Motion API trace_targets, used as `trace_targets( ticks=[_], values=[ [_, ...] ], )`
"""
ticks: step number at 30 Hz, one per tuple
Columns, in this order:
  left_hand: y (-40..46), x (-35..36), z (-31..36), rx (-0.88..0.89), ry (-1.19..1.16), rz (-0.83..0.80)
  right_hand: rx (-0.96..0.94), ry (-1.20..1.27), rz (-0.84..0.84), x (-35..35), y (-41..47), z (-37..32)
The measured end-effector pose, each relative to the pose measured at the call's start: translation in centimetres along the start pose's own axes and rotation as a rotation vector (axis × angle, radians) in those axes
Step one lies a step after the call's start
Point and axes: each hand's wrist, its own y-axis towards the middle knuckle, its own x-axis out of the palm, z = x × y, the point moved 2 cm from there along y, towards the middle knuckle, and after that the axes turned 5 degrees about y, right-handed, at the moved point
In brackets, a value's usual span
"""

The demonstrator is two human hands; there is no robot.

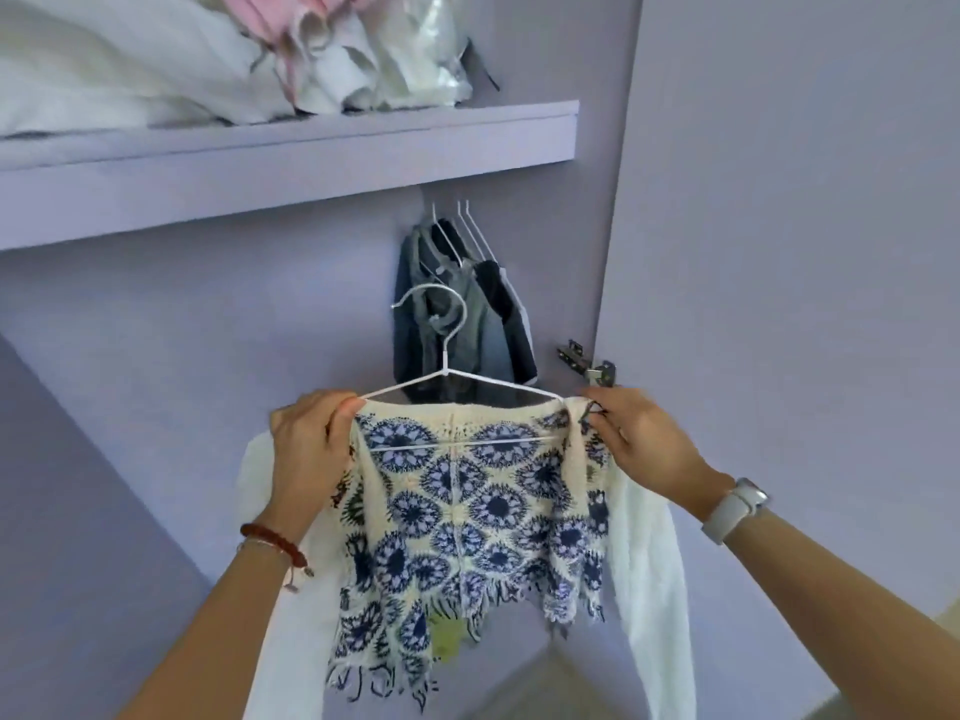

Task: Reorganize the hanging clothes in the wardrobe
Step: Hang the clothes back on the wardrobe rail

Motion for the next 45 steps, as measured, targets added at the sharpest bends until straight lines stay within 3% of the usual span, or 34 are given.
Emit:
trace_targets(
  ticks=[4,7,11,21,28,34,41,45],
  values=[
    [2.2,-0.7,-1.8,-0.040,0.078,0.061,-0.232,-0.018,-0.043,0.9,3.2,-1.2],
    [4.0,-0.6,-2.8,-0.105,0.188,0.088,-0.267,0.023,-0.091,1.9,5.5,-1.6],
    [6.1,-0.1,-2.4,-0.192,0.251,0.095,-0.326,0.024,0.107,3.2,7.7,-2.4],
    [10.5,-1.7,5.5,0.245,0.536,0.434,0.018,0.183,0.223,6.6,15.9,-4.5],
    [15.2,-2.0,5.6,0.168,0.805,0.418,0.195,0.211,0.189,7.9,22.8,-5.4],
    [15.9,-1.1,3.7,0.175,0.935,0.461,0.331,0.168,0.014,10.2,25.8,-3.9],
    [16.3,-0.5,2.9,0.185,0.992,0.502,0.481,0.297,0.124,11.1,25.8,0.6],
    [16.3,-0.5,3.2,0.187,0.968,0.500,0.462,0.361,0.090,11.4,25.5,1.1]
  ],
)
